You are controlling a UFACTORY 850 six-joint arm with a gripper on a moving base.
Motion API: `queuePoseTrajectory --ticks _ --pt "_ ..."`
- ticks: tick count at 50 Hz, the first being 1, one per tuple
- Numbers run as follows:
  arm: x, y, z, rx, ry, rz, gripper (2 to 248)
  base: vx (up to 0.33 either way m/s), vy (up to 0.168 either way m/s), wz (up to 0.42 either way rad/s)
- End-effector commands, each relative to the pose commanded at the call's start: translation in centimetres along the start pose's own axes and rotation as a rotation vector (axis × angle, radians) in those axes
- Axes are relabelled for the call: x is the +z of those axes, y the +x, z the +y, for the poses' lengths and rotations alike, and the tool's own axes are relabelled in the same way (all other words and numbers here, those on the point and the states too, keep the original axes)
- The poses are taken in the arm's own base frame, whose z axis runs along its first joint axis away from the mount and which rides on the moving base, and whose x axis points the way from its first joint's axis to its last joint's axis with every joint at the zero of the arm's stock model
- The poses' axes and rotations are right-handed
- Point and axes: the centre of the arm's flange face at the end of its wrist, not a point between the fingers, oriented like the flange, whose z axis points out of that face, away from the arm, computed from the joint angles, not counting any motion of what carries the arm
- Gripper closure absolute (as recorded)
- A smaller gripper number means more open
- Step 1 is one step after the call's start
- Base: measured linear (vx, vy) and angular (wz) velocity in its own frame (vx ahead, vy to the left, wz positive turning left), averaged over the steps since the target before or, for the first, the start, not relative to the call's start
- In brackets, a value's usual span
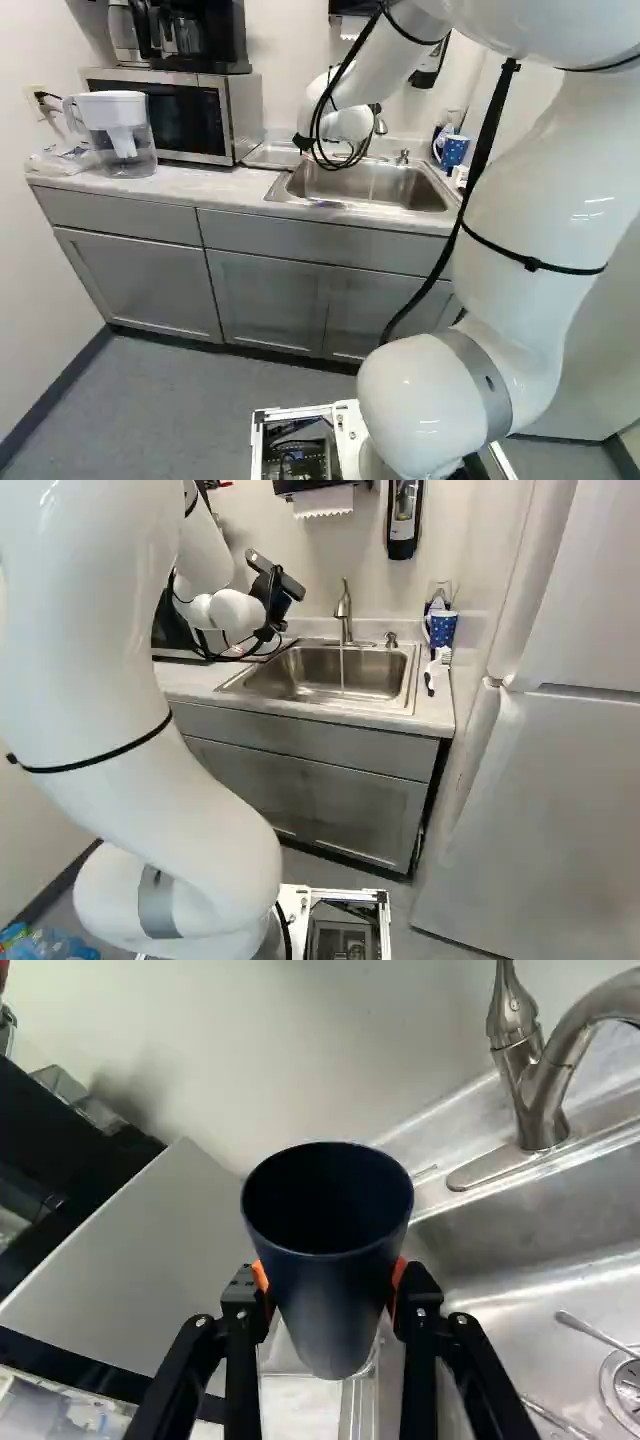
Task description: Rinse the cup and place it in the tray
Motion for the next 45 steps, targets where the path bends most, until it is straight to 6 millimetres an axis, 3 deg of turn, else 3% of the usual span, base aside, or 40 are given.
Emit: queuePoseTrajectory --ticks 45 --pt "0.00 0.00 0.00 -0.473 0.000 0.000 125 0.000 0.000 0.000"
